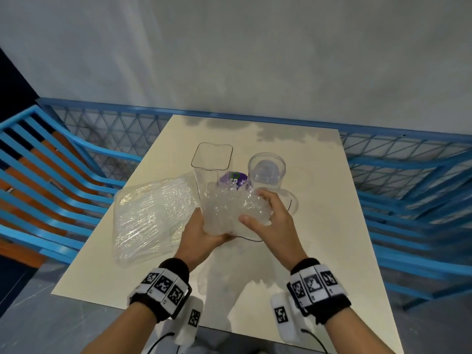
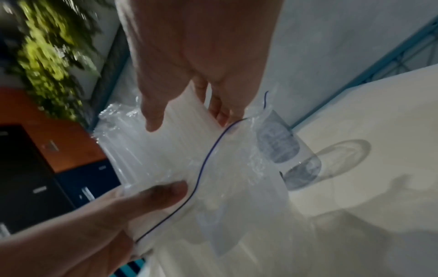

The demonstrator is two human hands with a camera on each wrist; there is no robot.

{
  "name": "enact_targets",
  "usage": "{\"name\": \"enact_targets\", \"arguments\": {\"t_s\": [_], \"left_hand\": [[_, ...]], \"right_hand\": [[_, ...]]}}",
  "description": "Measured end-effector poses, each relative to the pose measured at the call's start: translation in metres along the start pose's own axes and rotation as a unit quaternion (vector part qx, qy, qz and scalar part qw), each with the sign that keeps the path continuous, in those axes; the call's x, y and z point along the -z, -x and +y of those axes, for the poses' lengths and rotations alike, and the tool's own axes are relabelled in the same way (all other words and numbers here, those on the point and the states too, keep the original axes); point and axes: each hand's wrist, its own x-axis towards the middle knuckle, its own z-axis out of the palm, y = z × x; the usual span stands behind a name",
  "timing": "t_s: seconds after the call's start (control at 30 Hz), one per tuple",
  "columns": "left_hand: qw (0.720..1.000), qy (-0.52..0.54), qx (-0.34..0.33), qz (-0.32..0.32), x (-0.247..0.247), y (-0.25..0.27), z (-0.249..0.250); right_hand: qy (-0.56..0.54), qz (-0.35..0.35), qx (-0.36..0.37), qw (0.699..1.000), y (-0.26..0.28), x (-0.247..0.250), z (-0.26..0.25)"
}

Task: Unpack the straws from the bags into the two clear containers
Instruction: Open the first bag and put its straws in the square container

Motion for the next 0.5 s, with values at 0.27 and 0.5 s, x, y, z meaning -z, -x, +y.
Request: {"name": "enact_targets", "arguments": {"t_s": [0.27,0.5], "left_hand": [[0.996,-0.014,0.065,-0.05,0.034,-0.004,-0.013],[0.996,0.008,0.075,-0.057,0.065,-0.029,-0.011]], "right_hand": [[-0.044,0.026,-0.003,0.999,-0.034,-0.018,-0.024],[-0.078,0.077,0.014,0.994,-0.072,-0.024,-0.067]]}}
